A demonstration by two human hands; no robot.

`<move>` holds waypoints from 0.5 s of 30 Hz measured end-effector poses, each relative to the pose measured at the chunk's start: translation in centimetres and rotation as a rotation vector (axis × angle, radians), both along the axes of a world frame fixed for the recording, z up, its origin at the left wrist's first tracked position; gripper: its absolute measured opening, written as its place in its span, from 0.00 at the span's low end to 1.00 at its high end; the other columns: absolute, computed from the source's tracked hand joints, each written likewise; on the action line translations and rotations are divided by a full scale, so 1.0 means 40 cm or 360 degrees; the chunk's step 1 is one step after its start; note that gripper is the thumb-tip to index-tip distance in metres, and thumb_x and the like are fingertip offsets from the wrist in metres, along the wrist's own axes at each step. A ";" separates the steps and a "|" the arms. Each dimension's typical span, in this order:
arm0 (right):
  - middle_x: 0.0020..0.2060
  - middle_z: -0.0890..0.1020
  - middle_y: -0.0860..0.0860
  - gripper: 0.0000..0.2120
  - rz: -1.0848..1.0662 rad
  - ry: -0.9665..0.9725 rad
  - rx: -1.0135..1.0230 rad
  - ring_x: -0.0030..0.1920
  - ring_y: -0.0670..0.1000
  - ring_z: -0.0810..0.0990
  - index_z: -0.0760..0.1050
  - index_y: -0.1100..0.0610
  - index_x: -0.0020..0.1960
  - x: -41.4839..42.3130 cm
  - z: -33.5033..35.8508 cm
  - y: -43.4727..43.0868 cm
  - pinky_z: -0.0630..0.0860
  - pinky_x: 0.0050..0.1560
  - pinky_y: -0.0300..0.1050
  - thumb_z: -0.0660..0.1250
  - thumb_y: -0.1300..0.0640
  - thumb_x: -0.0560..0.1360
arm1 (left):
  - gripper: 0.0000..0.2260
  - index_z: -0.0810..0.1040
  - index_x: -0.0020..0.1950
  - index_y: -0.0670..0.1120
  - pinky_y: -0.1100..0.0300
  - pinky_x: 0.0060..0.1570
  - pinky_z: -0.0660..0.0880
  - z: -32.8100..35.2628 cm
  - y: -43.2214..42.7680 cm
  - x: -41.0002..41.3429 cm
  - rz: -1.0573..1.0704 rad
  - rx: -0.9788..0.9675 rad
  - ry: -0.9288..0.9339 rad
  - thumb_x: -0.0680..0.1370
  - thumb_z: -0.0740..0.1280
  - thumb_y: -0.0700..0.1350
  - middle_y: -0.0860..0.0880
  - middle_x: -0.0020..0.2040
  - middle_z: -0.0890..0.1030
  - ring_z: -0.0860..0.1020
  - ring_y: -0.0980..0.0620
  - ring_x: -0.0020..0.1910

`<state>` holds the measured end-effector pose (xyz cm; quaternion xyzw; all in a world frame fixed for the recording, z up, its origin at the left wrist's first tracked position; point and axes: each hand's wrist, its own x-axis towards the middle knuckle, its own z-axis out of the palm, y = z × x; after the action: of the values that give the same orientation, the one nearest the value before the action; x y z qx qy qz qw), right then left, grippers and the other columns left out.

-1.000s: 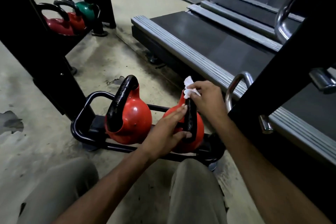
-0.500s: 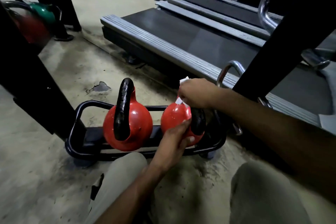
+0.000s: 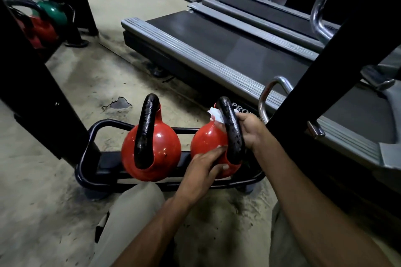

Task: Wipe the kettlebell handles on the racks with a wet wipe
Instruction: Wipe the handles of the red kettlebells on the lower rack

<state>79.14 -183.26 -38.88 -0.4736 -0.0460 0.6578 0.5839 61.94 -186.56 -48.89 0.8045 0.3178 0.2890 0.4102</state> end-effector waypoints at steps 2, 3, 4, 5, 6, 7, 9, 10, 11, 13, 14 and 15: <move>0.57 0.82 0.67 0.20 -0.0064 0.0049 -0.0047 0.47 0.63 0.87 0.71 0.71 0.70 0.010 0.003 0.013 0.83 0.51 0.55 0.53 0.61 0.84 | 0.21 0.74 0.74 0.54 0.54 0.71 0.70 0.005 -0.003 0.001 0.0021 -0.0005 -0.0014 0.81 0.69 0.48 0.58 0.71 0.77 0.74 0.59 0.69; 0.51 0.84 0.66 0.18 -0.0111 0.0033 -0.0030 0.42 0.62 0.87 0.73 0.71 0.67 0.004 0.008 0.010 0.85 0.47 0.53 0.53 0.63 0.84 | 0.21 0.74 0.74 0.53 0.57 0.72 0.69 0.007 -0.002 0.002 0.0015 -0.0020 -0.0027 0.81 0.69 0.48 0.57 0.71 0.77 0.74 0.60 0.69; 0.43 0.85 0.64 0.15 -0.0170 -0.0101 -0.0001 0.38 0.59 0.87 0.75 0.70 0.61 -0.006 0.007 0.004 0.85 0.42 0.51 0.55 0.65 0.83 | 0.21 0.74 0.75 0.53 0.58 0.72 0.69 0.013 -0.004 0.002 -0.0002 -0.0029 -0.0035 0.81 0.70 0.47 0.57 0.71 0.78 0.73 0.61 0.70; 0.37 0.85 0.61 0.11 -0.0252 -0.0367 0.0050 0.34 0.56 0.86 0.77 0.69 0.55 -0.021 0.007 -0.009 0.85 0.38 0.48 0.58 0.66 0.82 | 0.22 0.74 0.75 0.53 0.59 0.73 0.68 0.016 -0.005 0.001 -0.0013 -0.0047 -0.0041 0.81 0.70 0.46 0.57 0.71 0.78 0.73 0.62 0.71; 0.34 0.85 0.57 0.08 -0.0336 -0.0806 0.0134 0.34 0.54 0.85 0.79 0.65 0.50 -0.034 0.003 -0.023 0.84 0.39 0.47 0.61 0.66 0.80 | 0.22 0.73 0.75 0.53 0.61 0.73 0.67 0.020 -0.005 0.000 -0.0014 -0.0066 -0.0052 0.81 0.70 0.46 0.57 0.71 0.78 0.72 0.64 0.70; 0.36 0.86 0.54 0.06 -0.0376 -0.1365 0.0220 0.38 0.52 0.85 0.81 0.61 0.48 -0.041 -0.003 -0.034 0.82 0.44 0.46 0.64 0.64 0.79 | 0.23 0.74 0.75 0.53 0.64 0.72 0.67 0.025 -0.008 -0.002 -0.0006 -0.0088 -0.0066 0.81 0.70 0.45 0.57 0.70 0.78 0.72 0.68 0.69; 0.50 0.87 0.48 0.10 -0.0238 -0.2348 0.0456 0.52 0.49 0.84 0.83 0.55 0.51 -0.039 -0.008 -0.044 0.76 0.56 0.41 0.65 0.63 0.76 | 0.22 0.75 0.75 0.51 0.69 0.69 0.67 0.034 -0.013 -0.006 0.0009 -0.0121 -0.0087 0.81 0.71 0.45 0.57 0.68 0.79 0.72 0.71 0.66; 0.55 0.85 0.47 0.12 -0.0034 -0.2671 0.0627 0.58 0.48 0.81 0.83 0.54 0.52 -0.036 -0.005 -0.038 0.74 0.60 0.39 0.64 0.64 0.75 | 0.22 0.75 0.74 0.51 0.70 0.68 0.67 0.037 -0.014 -0.006 0.0009 -0.0140 -0.0090 0.81 0.71 0.45 0.57 0.68 0.78 0.72 0.71 0.66; 0.58 0.83 0.47 0.14 0.0235 -0.2969 0.0738 0.61 0.49 0.78 0.83 0.54 0.53 -0.029 0.000 -0.026 0.73 0.62 0.41 0.63 0.65 0.75 | 0.22 0.74 0.74 0.53 0.70 0.69 0.67 0.040 -0.015 -0.008 0.0012 -0.0166 -0.0084 0.81 0.71 0.45 0.58 0.69 0.78 0.72 0.71 0.67; 0.57 0.79 0.52 0.15 0.0792 -0.3478 0.0749 0.61 0.54 0.76 0.84 0.51 0.54 -0.018 0.023 -0.023 0.72 0.64 0.49 0.61 0.62 0.76 | 0.22 0.73 0.73 0.59 0.70 0.70 0.66 0.051 -0.018 -0.007 0.0022 -0.0234 -0.0073 0.81 0.71 0.45 0.63 0.68 0.77 0.71 0.73 0.67; 0.58 0.78 0.54 0.15 0.1019 -0.3680 0.0757 0.62 0.55 0.76 0.84 0.50 0.52 -0.010 0.029 -0.037 0.71 0.66 0.52 0.60 0.60 0.76 | 0.22 0.73 0.72 0.60 0.69 0.70 0.67 0.056 -0.021 -0.006 0.0013 -0.0260 -0.0078 0.81 0.71 0.44 0.64 0.68 0.77 0.72 0.72 0.67; 0.59 0.78 0.54 0.15 0.1172 -0.3832 0.0841 0.65 0.56 0.75 0.84 0.49 0.52 -0.005 0.032 -0.060 0.70 0.68 0.53 0.59 0.57 0.75 | 0.21 0.75 0.72 0.58 0.66 0.70 0.68 0.057 -0.022 -0.005 0.0001 -0.0273 -0.0082 0.81 0.71 0.44 0.63 0.68 0.78 0.73 0.67 0.68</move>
<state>78.95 -185.68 -37.61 -0.5961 -0.7971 -0.0895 0.0350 61.73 -187.45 -46.60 0.7585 0.3311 0.2815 0.4856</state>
